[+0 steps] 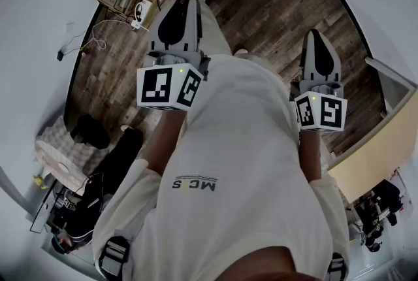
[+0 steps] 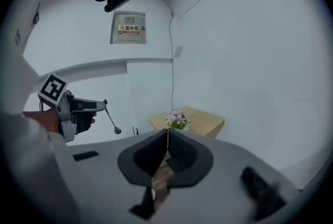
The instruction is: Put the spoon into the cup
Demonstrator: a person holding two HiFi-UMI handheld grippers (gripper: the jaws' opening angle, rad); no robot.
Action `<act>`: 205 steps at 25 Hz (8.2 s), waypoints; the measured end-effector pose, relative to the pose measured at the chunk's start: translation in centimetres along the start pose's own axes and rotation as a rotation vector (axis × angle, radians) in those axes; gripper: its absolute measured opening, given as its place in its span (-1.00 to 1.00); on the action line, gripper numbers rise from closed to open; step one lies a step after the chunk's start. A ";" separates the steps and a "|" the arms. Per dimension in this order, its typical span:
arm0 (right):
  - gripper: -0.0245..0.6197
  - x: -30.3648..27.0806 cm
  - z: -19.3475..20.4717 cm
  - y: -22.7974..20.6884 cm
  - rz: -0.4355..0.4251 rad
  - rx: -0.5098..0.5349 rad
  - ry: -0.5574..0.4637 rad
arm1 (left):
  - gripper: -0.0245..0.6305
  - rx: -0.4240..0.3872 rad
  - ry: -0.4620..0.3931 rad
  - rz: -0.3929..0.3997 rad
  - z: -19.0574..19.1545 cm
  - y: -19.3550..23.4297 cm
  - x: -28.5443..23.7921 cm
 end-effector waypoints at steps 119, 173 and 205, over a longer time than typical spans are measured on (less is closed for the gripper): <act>-0.82 -41.8 -13.1 -10.6 -0.125 -0.141 0.125 | -0.77 -0.075 0.248 0.260 -6.4 7.6 -47.5; -0.82 -47.1 -7.8 -15.4 -0.148 -0.285 0.206 | -0.76 -0.053 0.478 0.228 4.8 8.5 -56.9; -0.82 -45.6 -7.6 -15.6 -0.136 -0.315 0.190 | -0.73 -0.060 0.576 0.185 6.8 8.5 -55.7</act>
Point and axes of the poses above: the fingertips, and each gripper's own axes: x backward along the fingers, y to its left, z out of its underside, the point moved 9 cm from there along x, backward along the fingers, and after that the axes turned 8 degrees about -x, right-handed, at the moved point
